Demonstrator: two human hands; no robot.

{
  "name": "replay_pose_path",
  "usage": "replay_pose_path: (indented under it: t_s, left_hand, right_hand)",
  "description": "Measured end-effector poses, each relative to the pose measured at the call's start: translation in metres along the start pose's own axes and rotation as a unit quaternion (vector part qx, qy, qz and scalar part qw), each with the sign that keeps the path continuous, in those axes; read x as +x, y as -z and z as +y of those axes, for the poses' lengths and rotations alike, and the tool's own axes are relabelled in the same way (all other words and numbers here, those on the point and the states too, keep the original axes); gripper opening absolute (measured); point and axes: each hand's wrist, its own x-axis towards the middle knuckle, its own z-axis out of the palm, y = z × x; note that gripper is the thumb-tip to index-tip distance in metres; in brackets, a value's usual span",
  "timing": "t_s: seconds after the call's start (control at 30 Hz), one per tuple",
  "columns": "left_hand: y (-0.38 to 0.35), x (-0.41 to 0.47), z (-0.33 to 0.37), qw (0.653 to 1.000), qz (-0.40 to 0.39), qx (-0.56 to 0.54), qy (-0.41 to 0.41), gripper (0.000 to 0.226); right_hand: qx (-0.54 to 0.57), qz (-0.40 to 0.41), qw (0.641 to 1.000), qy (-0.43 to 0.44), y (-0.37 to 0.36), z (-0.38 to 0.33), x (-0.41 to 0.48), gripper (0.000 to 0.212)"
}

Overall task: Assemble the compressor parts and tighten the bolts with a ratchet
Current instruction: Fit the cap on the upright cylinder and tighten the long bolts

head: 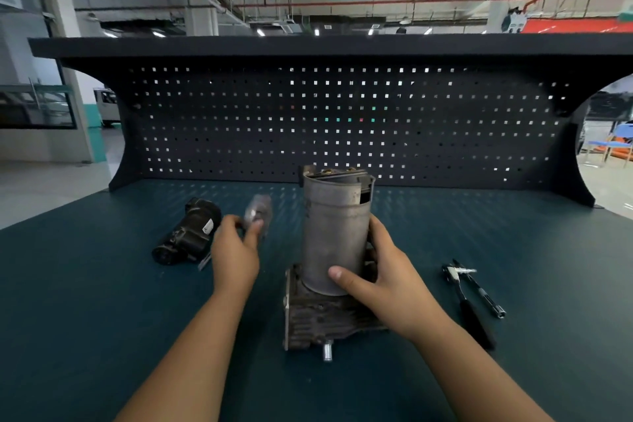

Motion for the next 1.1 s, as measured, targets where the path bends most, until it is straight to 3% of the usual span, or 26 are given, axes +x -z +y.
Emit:
replay_pose_path:
  t_s: [0.13, 0.23, 0.33, 0.5, 0.6, 0.67, 0.9, 1.1]
  left_hand:
    - [0.027, 0.006, 0.044, 0.966, 0.071, -0.248, -0.010, 0.019]
    - [0.050, 0.001, 0.083, 0.919, 0.031, -0.389, -0.047, 0.022]
    - [0.069, 0.000, 0.124, 0.883, -0.013, -0.459, -0.098, 0.017]
    - [0.072, 0.000, 0.155, 0.888, -0.036, -0.439, -0.128, 0.015]
    - [0.058, -0.005, 0.132, 0.901, -0.011, -0.433, -0.032, 0.015]
    - [0.049, -0.010, 0.107, 0.891, -0.001, -0.450, 0.056, 0.021]
    - [0.022, -0.029, 0.069, 0.822, -0.028, -0.544, 0.168, 0.045]
    - [0.005, -0.041, 0.066, 0.831, -0.061, -0.519, 0.188, 0.039]
  right_hand:
    - [-0.011, 0.002, 1.000, 0.004, -0.002, 0.001, 0.000, 0.072]
    - [-0.010, 0.004, 1.000, 0.007, -0.001, 0.001, 0.001, 0.071]
    - [-0.012, 0.009, 1.000, 0.012, -0.002, 0.003, 0.001, 0.076]
    - [0.046, 0.024, 0.998, 0.023, -0.002, 0.001, 0.000, 0.093]
    - [0.099, 0.049, 0.993, 0.048, 0.004, -0.005, 0.003, 0.094]
    - [0.105, 0.065, 0.990, 0.069, 0.012, -0.014, 0.009, 0.094]
    - [-0.013, 0.067, 0.991, 0.113, 0.020, -0.025, 0.026, 0.073]
    - [-0.040, 0.086, 0.987, 0.130, 0.019, -0.022, 0.030, 0.066]
